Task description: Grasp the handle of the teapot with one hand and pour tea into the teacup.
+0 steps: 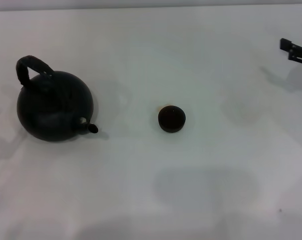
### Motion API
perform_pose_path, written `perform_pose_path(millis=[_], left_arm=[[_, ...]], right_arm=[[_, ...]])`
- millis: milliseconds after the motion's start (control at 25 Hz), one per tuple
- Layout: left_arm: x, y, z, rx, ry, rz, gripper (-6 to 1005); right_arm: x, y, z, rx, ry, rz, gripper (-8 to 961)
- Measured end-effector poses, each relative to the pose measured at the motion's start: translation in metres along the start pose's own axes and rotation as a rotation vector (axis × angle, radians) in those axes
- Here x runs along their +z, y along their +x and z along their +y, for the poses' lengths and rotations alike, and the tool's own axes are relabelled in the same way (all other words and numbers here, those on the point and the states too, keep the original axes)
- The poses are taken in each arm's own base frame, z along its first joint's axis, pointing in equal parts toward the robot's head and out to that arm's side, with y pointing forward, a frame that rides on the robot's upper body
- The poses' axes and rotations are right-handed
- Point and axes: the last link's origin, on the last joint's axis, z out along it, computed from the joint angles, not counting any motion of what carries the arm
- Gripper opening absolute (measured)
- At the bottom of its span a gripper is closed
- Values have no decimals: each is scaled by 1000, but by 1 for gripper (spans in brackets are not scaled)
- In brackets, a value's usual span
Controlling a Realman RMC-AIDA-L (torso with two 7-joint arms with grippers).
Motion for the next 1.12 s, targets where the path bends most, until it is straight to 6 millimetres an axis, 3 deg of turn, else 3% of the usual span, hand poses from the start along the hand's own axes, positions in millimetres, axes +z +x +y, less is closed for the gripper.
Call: perform_pose_path(millis=[280,520,800,1120], left_arm=[[-26,2,-24,-8,231,71,760],[-38,8,-44,-8,364,114,757],[-30,11,-64,-26,434,113,757],[-14,15,-91,-61,455,65,757]], right_arm=[[-36,15,8,3,72,-78,841],[-51,31,18,27,119,-69,841],[-52,46,29,83,132,-65,841],[-43,47,33,138,165,-118,841]])
